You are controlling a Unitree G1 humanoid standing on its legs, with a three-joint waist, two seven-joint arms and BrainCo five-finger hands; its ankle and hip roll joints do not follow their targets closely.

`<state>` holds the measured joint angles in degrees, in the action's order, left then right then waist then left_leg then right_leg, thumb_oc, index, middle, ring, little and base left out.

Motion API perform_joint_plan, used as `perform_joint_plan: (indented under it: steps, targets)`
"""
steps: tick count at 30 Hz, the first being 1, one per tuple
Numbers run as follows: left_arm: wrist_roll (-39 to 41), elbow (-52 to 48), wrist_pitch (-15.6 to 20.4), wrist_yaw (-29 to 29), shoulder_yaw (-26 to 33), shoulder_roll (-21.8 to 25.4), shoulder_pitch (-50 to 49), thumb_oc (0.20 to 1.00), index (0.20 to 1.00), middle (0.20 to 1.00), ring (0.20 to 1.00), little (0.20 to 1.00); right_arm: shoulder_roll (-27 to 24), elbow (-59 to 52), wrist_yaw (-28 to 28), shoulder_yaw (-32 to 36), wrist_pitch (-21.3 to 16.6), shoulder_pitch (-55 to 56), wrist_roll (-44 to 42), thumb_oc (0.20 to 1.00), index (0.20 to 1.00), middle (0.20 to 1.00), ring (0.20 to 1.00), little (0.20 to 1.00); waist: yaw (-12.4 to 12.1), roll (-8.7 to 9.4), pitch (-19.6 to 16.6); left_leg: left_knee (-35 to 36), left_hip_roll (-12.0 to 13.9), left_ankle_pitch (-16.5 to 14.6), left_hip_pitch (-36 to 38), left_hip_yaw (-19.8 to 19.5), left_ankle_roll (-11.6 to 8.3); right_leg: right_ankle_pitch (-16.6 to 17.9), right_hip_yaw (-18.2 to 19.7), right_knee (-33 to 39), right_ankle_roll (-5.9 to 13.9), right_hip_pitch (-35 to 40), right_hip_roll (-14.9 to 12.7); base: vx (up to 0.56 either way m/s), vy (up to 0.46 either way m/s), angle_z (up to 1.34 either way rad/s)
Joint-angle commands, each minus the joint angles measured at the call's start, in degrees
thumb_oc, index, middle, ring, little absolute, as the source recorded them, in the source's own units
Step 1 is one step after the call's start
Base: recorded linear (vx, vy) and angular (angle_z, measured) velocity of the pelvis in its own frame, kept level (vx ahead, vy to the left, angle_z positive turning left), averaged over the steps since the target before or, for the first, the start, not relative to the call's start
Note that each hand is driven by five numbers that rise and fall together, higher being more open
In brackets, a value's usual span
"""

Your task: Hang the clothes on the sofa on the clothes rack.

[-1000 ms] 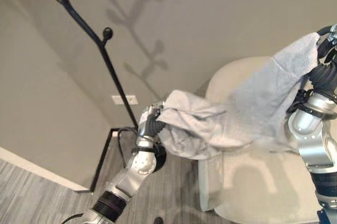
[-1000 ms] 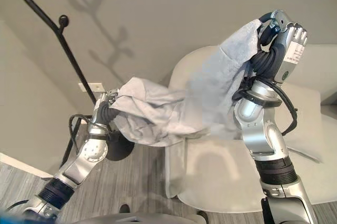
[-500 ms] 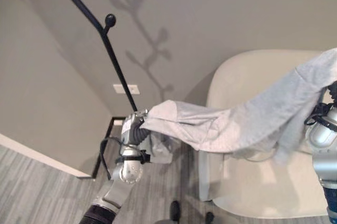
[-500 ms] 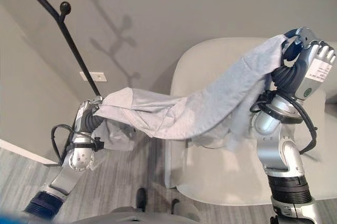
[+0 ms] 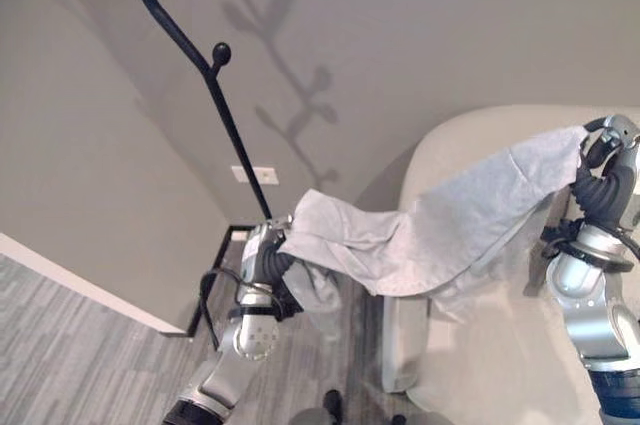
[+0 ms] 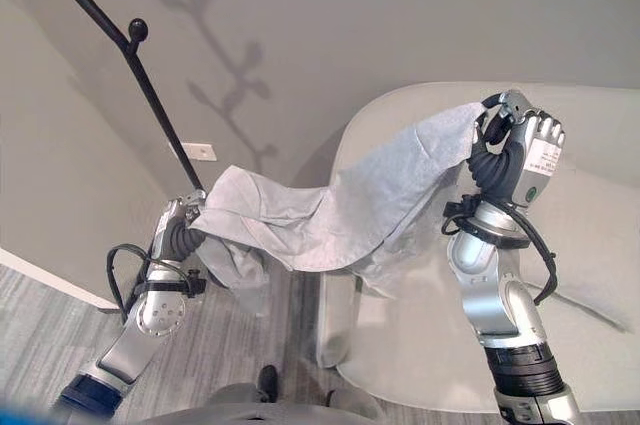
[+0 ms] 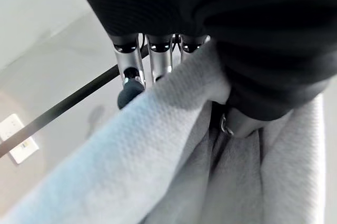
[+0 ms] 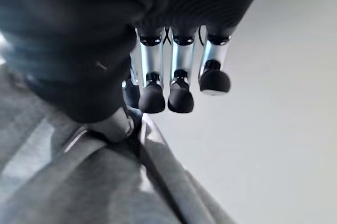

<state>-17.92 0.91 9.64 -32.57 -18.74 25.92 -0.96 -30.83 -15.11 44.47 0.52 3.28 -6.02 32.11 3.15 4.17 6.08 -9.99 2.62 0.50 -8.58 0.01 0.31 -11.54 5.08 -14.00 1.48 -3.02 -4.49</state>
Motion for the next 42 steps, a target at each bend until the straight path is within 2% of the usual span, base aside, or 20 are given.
perform_joint_plan:
  steps: [1,4,6,9,11,13,15,17,18,19,21,23,24,26,27,30,31,35,39,42]
  targets:
    - [2.31,-2.18,3.18,-2.59,0.20,0.00,3.36,0.200,0.200,0.200,0.200,0.200,-1.61,-0.91,2.21,0.66,-2.84,-2.02,-1.73,0.200,0.200,0.200,0.200,0.200,-1.09,2.16,-2.51,3.68,5.65,-2.01,-0.52,-5.19,-2.51,8.42,1.96,13.51,2.66,2.67,0.44,0.12,0.243,0.00]
    - [1.79,-0.99,3.67,-4.01,-1.52,-0.19,5.24,0.200,0.200,0.200,0.200,0.200,-2.16,1.04,3.90,0.19,-2.57,-3.58,-2.59,0.200,0.200,0.200,0.200,0.200,-1.20,1.44,-2.63,8.73,10.39,3.52,-1.51,-9.93,-5.06,7.72,4.56,13.89,3.78,3.31,-1.70,0.17,0.407,-0.11]
    - [1.66,-0.88,3.74,-4.00,-1.74,-0.21,5.52,0.200,0.200,0.200,0.200,0.200,-2.32,1.07,3.63,0.14,-2.40,-3.70,-2.69,0.200,0.200,0.200,0.200,0.200,-1.33,0.94,-2.71,8.39,10.32,2.94,-1.25,-10.63,-5.55,7.90,4.91,14.48,4.11,3.96,-2.36,0.17,0.366,-0.18]
    - [0.53,-0.21,3.94,-3.42,-3.26,-0.69,6.43,0.200,0.200,0.200,0.200,0.200,-2.20,1.33,2.96,0.98,-1.45,-2.90,-1.64,0.200,0.200,0.200,0.200,0.200,-0.99,-1.29,-4.06,8.87,8.42,-0.25,0.85,-9.11,-6.44,9.11,4.33,16.30,6.02,5.79,-6.28,0.23,0.470,-0.40]
    - [0.49,0.22,3.92,-3.85,-3.54,-0.59,6.94,0.200,0.200,0.200,0.200,0.200,-2.00,1.44,2.78,1.07,-0.78,-2.91,-1.51,0.200,0.200,0.200,0.200,0.200,-1.03,-1.06,-4.12,7.84,6.88,-1.38,0.70,-8.63,-5.83,10.68,4.09,17.02,6.88,5.82,-8.20,0.12,0.384,0.12]
    - [-2.29,0.10,3.87,-4.76,-3.23,2.37,8.06,0.200,0.200,0.200,0.200,0.200,-1.71,3.38,2.32,0.71,0.28,-4.41,-0.40,0.200,0.200,0.200,0.200,0.200,-0.88,-0.58,-4.18,7.93,3.24,-3.25,1.60,-5.52,-3.68,16.08,4.38,15.13,7.90,2.80,-11.48,0.08,0.490,0.02]
    - [-3.04,0.03,3.89,-5.42,-2.81,3.49,8.29,0.200,0.200,0.200,0.200,0.200,-1.40,4.00,2.64,0.30,0.72,-5.48,-0.18,0.200,0.200,0.200,0.200,0.200,-1.24,-0.47,-4.17,8.14,2.26,-3.60,1.97,-4.45,-2.81,17.29,4.57,13.82,7.85,1.62,-12.22,0.04,0.376,-0.33]
    - [-2.71,0.10,3.21,-6.93,-0.69,4.95,7.96,0.200,0.200,0.200,0.200,0.200,-0.89,5.47,2.80,-0.72,2.13,-7.52,0.65,0.200,0.200,0.200,0.200,0.200,-2.56,-0.77,-3.95,8.41,0.93,-4.96,3.44,-2.20,-1.07,19.01,0.78,10.50,7.23,-0.11,-14.13,0.06,0.395,-0.48]
    - [-2.66,0.10,3.23,-6.97,-0.52,5.00,7.97,0.200,0.200,0.200,0.200,0.200,-0.88,5.63,2.89,-0.93,2.19,-7.84,0.66,0.200,0.200,0.200,0.200,0.200,-2.57,-0.65,-3.66,8.27,0.77,-4.54,3.29,-1.96,-0.92,19.41,1.06,10.31,7.26,-0.43,-14.25,0.02,0.328,-0.85]
    - [-2.82,0.08,2.56,-8.13,0.82,5.56,7.67,0.200,0.200,0.200,0.200,0.200,-0.85,6.19,2.80,-1.34,3.10,-8.74,1.28,0.200,0.200,0.200,0.200,0.200,-3.75,-1.43,-3.42,8.76,0.82,-5.32,4.32,0.30,-0.42,17.91,-6.14,8.53,6.43,-0.35,-15.56,0.00,0.309,-0.73]
    - [-4.46,-0.23,2.65,-7.82,1.98,5.80,6.40,0.200,0.200,0.200,0.200,0.200,-0.86,6.27,2.40,-1.02,2.92,-8.17,1.64,0.200,0.200,0.200,0.200,0.200,-3.08,-1.41,-3.98,10.36,0.01,-5.12,5.84,1.52,0.05,16.45,-8.48,8.27,6.09,0.32,-13.48,0.06,0.306,-0.50]
    - [-5.27,-0.42,2.57,-6.92,3.04,6.12,5.18,0.200,0.200,0.200,0.200,0.200,-1.27,5.66,2.12,-0.24,2.31,-7.21,2.05,0.200,0.200,0.200,0.200,0.200,-2.75,-0.89,-4.66,11.73,-1.20,-5.31,7.20,1.71,0.41,14.02,-7.35,8.71,6.05,1.12,-9.33,0.08,0.147,-0.59]
    - [-5.27,-0.58,2.54,-6.83,3.12,6.16,5.03,0.200,0.200,0.200,0.200,0.200,-1.23,5.53,2.06,-0.21,2.31,-7.08,2.08,0.200,0.200,0.200,0.200,0.200,-2.86,-0.87,-4.67,11.96,-1.16,-4.90,7.22,1.86,0.39,14.25,-7.21,8.71,5.96,0.95,-9.29,0.11,0.163,-0.14]
    - [-8.10,-0.46,1.81,-6.12,4.35,7.09,4.31,0.200,0.200,0.200,0.200,0.200,-2.86,4.14,2.38,1.58,1.05,-6.10,3.28,0.200,0.200,0.200,0.200,0.200,-2.09,0.00,-5.67,14.91,-3.64,-4.66,10.28,1.89,0.86,11.28,-4.05,10.72,4.81,-0.61,0.76,0.15,0.177,-0.18]
    - [-8.18,-0.37,1.80,-6.19,4.32,7.06,4.38,0.200,0.200,0.200,0.200,0.200,-2.83,4.12,2.38,1.61,1.00,-6.09,3.31,0.200,0.200,0.200,0.200,0.200,-2.19,-0.10,-5.66,14.91,-3.44,-4.86,10.35,1.95,0.80,11.20,-3.96,10.61,4.69,-0.64,0.98,0.12,0.087,-0.18]
    - [-8.65,0.68,1.57,-6.79,3.75,6.10,5.95,0.200,0.200,0.200,0.200,0.200,-3.33,3.95,3.13,1.93,0.42,-6.28,3.68,0.200,0.200,0.200,0.200,0.200,-1.52,0.20,-4.74,14.97,-4.67,-5.05,11.23,1.25,1.00,11.60,-2.02,11.07,4.09,-2.37,5.21,0.07,0.059,0.10]
    - [-8.96,1.27,1.65,-7.38,2.98,5.05,7.43,0.200,0.200,0.200,0.200,0.200,-3.66,3.63,3.67,1.77,0.05,-6.71,3.71,0.200,0.200,0.200,0.200,0.200,-0.84,0.48,-3.92,14.97,-5.92,-5.37,12.13,0.42,1.25,12.32,-0.85,11.15,3.54,-3.80,7.80,0.11,0.057,0.36]
    - [-10.80,1.04,1.63,-7.65,2.44,4.10,8.52,0.200,0.200,0.200,0.200,0.200,-3.69,2.97,3.21,1.77,-0.56,-6.33,2.94,0.200,0.200,0.200,0.200,0.200,-0.06,1.09,-3.79,12.89,-6.93,-7.68,13.21,-0.51,1.08,12.58,-0.36,11.45,2.10,-2.19,7.57,0.14,-0.013,0.32]
    - [-12.87,-1.53,2.11,-7.82,4.07,5.40,8.54,0.200,0.200,0.200,0.200,0.200,-4.60,2.61,3.12,2.94,-1.57,-5.21,2.90,0.200,0.200,0.200,0.200,0.200,0.39,0.76,-3.73,1.05,-6.89,-12.09,11.24,0.63,-0.11,12.66,-0.53,14.07,1.67,0.88,6.76,0.16,-0.052,0.21]
    - [-14.92,-1.81,1.29,-9.61,6.10,7.06,9.72,0.200,0.200,0.200,0.200,0.200,-5.83,2.20,3.14,3.83,-2.05,-5.35,3.05,0.200,0.200,0.200,0.200,0.200,-0.14,1.02,-2.44,-13.13,-6.97,-8.65,4.45,0.89,-2.03,12.24,-0.52,15.04,0.35,3.64,5.83,0.09,-0.017,0.21]
